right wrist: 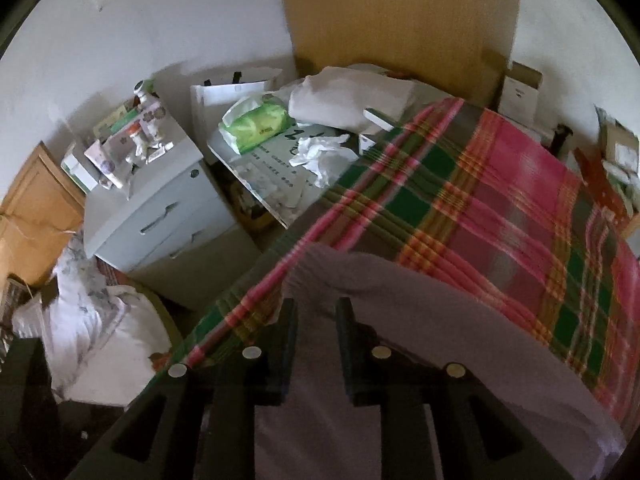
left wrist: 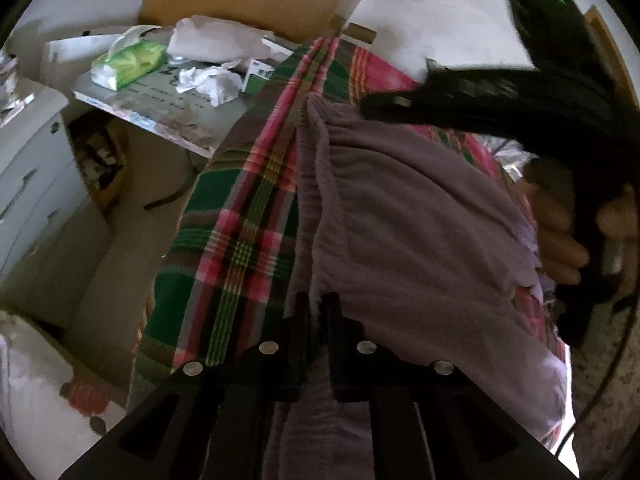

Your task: Fold clothes

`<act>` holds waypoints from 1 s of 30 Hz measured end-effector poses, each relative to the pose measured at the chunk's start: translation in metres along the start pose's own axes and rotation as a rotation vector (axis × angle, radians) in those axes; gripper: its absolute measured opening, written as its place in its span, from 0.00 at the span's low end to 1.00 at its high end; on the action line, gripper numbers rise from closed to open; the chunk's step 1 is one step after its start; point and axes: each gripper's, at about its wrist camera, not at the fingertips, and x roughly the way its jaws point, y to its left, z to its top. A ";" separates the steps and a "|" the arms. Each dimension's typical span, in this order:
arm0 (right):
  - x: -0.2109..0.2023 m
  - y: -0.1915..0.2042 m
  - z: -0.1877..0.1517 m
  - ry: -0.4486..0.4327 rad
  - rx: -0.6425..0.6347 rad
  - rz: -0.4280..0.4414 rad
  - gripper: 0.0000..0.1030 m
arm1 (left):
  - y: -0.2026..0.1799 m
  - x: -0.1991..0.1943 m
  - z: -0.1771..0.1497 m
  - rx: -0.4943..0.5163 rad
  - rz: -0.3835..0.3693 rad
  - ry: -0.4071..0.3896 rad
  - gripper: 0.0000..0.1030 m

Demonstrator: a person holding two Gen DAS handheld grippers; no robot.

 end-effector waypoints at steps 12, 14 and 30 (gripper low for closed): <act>-0.113 -0.088 -0.139 -0.128 0.175 -0.077 0.23 | 0.006 -0.047 -0.037 -0.055 -0.007 -0.048 0.22; -0.124 -0.085 -0.170 -0.138 0.174 -0.080 0.23 | 0.009 -0.054 -0.049 -0.088 -0.031 -0.045 0.22; -0.124 0.031 -0.313 -0.158 -0.089 0.071 0.41 | 0.010 -0.061 -0.112 -0.302 -0.194 0.003 0.27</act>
